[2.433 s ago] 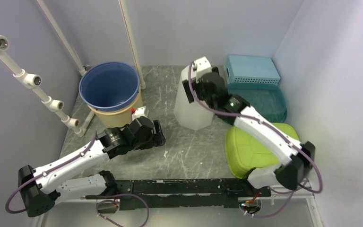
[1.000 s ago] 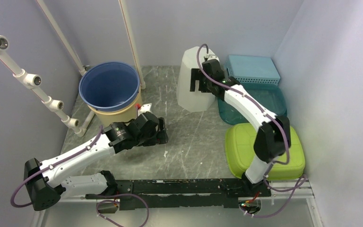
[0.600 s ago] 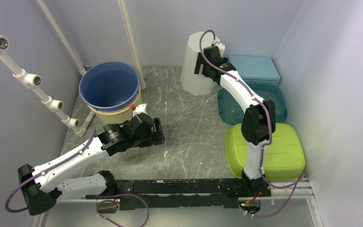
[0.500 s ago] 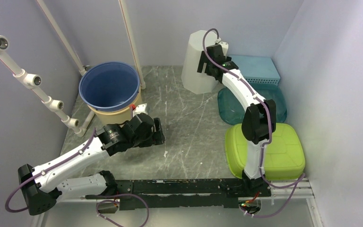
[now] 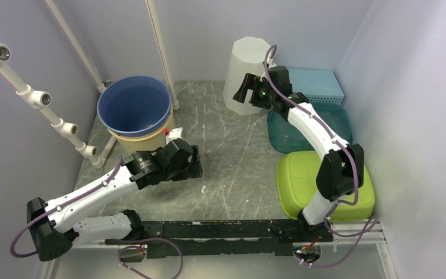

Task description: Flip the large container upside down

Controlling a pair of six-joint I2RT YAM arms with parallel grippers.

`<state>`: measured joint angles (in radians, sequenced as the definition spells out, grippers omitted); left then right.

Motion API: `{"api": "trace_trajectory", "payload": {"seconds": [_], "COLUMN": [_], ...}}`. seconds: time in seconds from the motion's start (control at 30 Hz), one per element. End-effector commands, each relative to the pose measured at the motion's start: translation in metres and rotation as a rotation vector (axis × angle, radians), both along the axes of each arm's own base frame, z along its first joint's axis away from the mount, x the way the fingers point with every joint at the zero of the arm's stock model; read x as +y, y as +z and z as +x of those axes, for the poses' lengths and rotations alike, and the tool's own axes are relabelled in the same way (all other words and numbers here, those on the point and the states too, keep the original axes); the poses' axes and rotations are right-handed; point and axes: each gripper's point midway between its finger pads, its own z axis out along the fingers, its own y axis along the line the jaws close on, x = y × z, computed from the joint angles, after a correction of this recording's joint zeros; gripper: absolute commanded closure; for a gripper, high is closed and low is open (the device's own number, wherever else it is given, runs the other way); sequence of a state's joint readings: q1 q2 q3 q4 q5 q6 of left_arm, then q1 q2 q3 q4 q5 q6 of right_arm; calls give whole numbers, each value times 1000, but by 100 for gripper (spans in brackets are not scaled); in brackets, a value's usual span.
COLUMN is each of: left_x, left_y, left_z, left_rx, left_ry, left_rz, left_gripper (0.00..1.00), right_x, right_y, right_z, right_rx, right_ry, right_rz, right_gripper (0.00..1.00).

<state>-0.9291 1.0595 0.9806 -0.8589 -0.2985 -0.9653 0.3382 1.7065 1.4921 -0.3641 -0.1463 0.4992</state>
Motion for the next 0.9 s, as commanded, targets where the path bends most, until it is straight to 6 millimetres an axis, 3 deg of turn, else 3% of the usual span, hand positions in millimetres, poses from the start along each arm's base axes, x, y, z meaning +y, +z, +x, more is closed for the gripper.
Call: {"api": "trace_trajectory", "payload": {"seconds": [0.0,0.2,0.43,0.6,0.87], "left_x": [7,27,52,59,64], "left_y": [0,-25,-46,-55,-55], "left_z": [4,-6,-22,-27,-28], "left_rx": [-12,-6,20,59,66], "left_ry": [60,188,275,286,300], "left_rz": [12,-56,-79,-23,10], "left_gripper": [7,9,13,13,13], "right_x": [49,113,183,224,256], "right_y": [75,106,133,125,104], "right_z": [-32,-69,-94,-101,-84], "right_rx": [-116,-132,-152,-137,-148], "right_ry": [238,390,473,477,428], "right_rz": [259,281,227,173,58], "right_gripper": [8,11,8,9,21]}}
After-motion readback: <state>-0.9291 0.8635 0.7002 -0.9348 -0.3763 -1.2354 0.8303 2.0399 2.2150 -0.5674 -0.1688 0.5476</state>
